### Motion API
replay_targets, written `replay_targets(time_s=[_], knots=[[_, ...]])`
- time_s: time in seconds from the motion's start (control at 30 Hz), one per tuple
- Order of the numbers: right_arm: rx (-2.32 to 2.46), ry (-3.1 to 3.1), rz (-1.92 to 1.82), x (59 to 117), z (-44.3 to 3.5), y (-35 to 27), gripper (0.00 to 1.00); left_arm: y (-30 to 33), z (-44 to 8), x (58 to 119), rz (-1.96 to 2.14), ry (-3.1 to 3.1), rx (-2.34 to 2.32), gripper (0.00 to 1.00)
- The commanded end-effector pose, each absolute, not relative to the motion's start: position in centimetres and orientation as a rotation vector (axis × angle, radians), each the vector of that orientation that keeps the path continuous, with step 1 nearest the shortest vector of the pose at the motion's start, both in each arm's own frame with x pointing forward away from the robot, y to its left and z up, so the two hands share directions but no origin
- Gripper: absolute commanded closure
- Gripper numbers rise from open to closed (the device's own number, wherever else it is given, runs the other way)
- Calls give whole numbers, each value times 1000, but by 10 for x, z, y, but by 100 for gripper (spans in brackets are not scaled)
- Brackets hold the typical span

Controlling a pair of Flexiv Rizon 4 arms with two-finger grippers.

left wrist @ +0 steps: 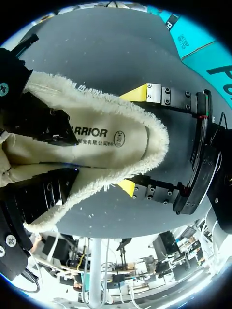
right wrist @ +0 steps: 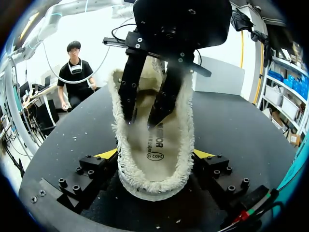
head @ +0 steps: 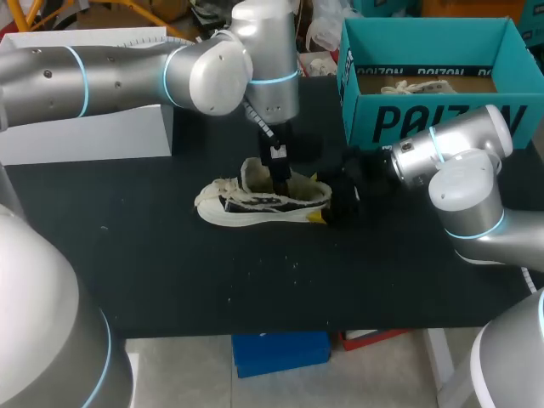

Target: Take the shoe out of the shoebox, open the shoe tongue, remove and reinsert the insole, then place the shoe into the shoebox

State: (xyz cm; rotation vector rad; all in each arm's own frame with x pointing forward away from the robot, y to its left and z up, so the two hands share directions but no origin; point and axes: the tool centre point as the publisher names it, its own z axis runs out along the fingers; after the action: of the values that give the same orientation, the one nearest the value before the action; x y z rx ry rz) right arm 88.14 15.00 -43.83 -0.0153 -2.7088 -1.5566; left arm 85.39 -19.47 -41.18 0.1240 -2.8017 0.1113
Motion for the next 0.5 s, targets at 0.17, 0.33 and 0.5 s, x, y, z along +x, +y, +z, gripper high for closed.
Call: replay_targets(time_s=[0.17, 0.33, 0.5], knots=[[-19, -2710, -1554, 883, -440, 150, 100, -195, -413, 842, -23, -2966, 189, 72], [-19, -2710, -1554, 883, -440, 150, 100, -190, -415, 844, -157, -3155, 317, 75], [-19, -2710, -1554, 883, -440, 150, 100, -181, -411, 848, -212, -3283, 415, 76]])
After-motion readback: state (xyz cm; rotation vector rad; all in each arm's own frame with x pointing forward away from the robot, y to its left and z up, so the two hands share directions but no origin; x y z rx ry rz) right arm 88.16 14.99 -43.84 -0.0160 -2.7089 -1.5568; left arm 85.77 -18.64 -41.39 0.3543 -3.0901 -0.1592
